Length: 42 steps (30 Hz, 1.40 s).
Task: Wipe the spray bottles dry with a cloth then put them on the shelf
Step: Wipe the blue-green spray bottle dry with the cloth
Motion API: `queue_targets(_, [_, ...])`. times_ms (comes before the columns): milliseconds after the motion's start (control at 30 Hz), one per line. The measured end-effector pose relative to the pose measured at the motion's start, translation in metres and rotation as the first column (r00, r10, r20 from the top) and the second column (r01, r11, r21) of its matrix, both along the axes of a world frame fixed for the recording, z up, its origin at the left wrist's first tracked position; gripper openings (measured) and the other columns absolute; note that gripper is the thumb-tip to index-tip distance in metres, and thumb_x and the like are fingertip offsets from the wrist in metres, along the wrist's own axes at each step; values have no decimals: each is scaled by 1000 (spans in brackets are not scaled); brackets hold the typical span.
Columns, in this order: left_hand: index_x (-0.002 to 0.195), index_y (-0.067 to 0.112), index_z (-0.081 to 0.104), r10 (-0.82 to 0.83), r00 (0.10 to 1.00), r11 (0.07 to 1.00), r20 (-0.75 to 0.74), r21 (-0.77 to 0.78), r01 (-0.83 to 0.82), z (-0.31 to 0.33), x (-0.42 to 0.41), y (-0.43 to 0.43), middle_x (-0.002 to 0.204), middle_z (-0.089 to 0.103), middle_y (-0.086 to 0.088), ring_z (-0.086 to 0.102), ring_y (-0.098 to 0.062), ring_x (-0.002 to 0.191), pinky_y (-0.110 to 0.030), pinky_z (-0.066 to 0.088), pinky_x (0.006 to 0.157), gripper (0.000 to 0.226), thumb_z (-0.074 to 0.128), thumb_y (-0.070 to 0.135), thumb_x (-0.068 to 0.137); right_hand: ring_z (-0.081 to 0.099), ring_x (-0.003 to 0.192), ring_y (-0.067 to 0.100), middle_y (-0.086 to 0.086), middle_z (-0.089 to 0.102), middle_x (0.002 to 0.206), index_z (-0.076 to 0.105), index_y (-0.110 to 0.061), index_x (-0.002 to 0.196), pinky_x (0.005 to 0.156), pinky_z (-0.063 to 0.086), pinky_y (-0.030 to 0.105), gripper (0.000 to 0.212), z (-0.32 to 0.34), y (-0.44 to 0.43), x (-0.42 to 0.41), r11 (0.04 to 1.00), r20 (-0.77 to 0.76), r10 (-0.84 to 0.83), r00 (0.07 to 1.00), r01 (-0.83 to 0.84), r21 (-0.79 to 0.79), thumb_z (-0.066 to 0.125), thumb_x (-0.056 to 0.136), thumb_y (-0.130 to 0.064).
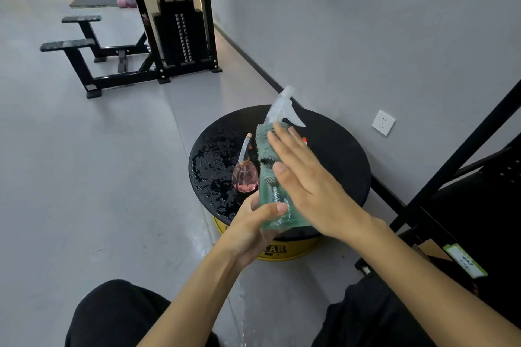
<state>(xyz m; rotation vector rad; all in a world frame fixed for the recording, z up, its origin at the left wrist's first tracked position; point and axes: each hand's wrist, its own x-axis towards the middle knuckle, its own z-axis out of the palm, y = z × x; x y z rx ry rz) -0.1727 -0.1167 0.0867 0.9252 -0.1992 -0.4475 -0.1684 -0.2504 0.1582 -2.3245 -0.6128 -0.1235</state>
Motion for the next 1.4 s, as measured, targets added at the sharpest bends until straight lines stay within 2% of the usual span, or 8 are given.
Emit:
queue_targets(167, [112,3,59,25,1000,999,-7,20,-25,-5,0,4,103,64,-15,64,-27,96,-36,56,78,53,76,17,64,-11,143,-5,-20,4,159,19,-24,152,119,1,24,51,-11,2,-25,999,39,32,999,-30,-45,27,102,-36])
queue_targets(400, [113,2,61,-79,997,997,-6,-11,79,0,-2,-7,102,70,-14,69,-27,93,-36,56,80,73,92,30,53,-6,142,-10,-16,7,160,20,-24,152,110,-5,5,55,3,-9,12,999,-22,-39,999,39,33,23,101,-44])
queue_targets(667, [121,-6,50,-35,998,999,-44,-27,33,-5,0,1,113,58,-23,58,-34,103,-46,51,89,91,91,36,52,-9,144,-5,-19,7,158,20,-23,151,119,-1,23,50,-15,0,-31,996,72,38,997,-33,-77,28,103,-33])
queue_targets(767, [114,3,56,-60,997,998,-44,-26,59,-8,-1,2,106,62,-17,62,-28,97,-41,56,84,65,84,23,59,-8,144,-5,-19,8,159,20,-24,151,120,3,28,50,-15,-2,-28,996,66,23,998,-18,-85,26,103,-34])
queue_targets(900, [120,4,55,-123,992,992,-9,-26,122,-8,-2,-3,110,63,-16,61,-32,103,-54,46,99,77,88,31,56,-7,144,-5,-16,8,159,20,-24,152,119,2,24,51,-5,-5,-2,999,25,-38,999,38,-13,25,103,-38])
queue_targets(1000, [113,8,62,-122,993,991,-11,-61,121,-8,-3,-3,106,67,-13,65,-29,99,-56,43,100,69,90,30,54,-8,143,-7,-18,6,160,18,-25,152,121,3,30,53,-3,-3,3,998,-22,-63,998,63,5,24,102,-42])
queue_targets(1133, [118,8,57,-78,996,994,-50,-81,74,-8,-3,0,105,67,-13,66,-26,95,-42,56,84,79,92,31,52,-11,142,-9,-19,5,159,17,-24,152,117,-2,19,55,-8,3,-22,1000,-16,-16,1000,15,-12,24,101,-41])
queue_targets(1400, [126,3,50,-110,994,993,-21,-54,108,-3,-3,-4,111,66,-16,64,-32,103,-46,52,93,88,92,28,53,-7,141,-12,-23,5,157,19,-27,152,118,1,21,52,0,-6,-1,999,-70,-48,996,48,9,23,102,-41])
